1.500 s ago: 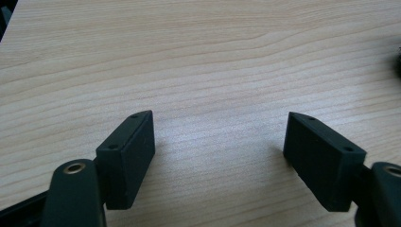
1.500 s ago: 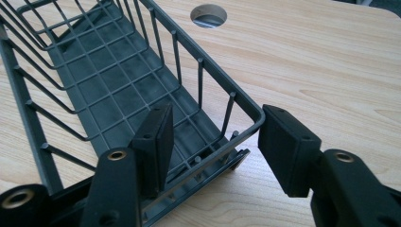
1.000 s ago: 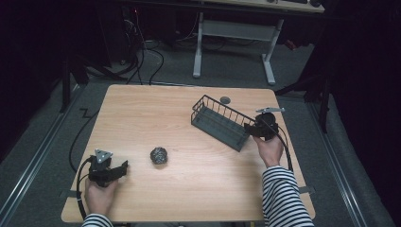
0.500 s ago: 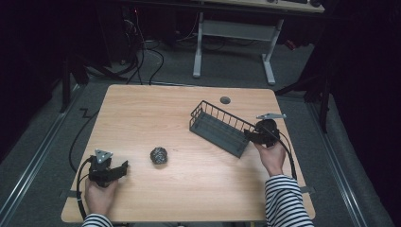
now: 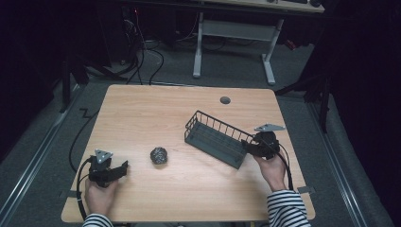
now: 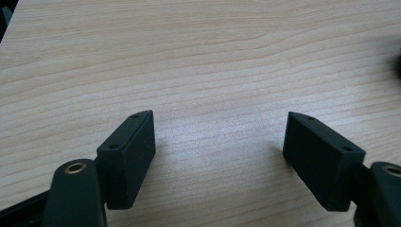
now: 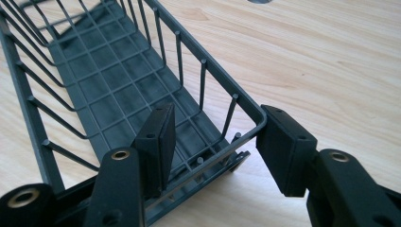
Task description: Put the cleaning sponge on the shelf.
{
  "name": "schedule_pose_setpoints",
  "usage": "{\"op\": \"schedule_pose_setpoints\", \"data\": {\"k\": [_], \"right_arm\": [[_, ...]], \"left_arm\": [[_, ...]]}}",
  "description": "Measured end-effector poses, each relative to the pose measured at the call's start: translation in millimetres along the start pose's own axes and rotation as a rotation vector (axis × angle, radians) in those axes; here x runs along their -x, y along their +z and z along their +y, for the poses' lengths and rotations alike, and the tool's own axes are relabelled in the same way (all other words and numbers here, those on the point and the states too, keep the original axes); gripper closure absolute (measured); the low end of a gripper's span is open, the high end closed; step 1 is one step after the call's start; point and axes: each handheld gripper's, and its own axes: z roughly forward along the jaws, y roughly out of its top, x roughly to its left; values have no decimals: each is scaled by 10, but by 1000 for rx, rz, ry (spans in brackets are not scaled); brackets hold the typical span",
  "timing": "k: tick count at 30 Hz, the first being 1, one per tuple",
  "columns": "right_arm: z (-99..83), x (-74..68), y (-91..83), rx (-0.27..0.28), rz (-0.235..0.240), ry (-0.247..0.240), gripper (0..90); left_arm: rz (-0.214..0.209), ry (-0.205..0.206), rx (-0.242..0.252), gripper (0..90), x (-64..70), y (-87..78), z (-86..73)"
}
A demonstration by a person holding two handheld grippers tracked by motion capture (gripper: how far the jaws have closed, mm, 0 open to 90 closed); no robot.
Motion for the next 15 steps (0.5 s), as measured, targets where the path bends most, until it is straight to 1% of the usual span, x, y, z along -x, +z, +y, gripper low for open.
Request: {"op": "schedule_pose_setpoints", "data": {"k": [5,9,15], "right_arm": [[-112,-40,-72,31,27,16,483],[-141,-107,-113,25,21,4,480],[-216,-207,-143,55,34,-4,476]], "left_arm": [[-1,0,0,263,0,-2,-2],[-4,-1,1,261,-1,-2,-2],[-2,1,0,260,2,-2,-2]]}}
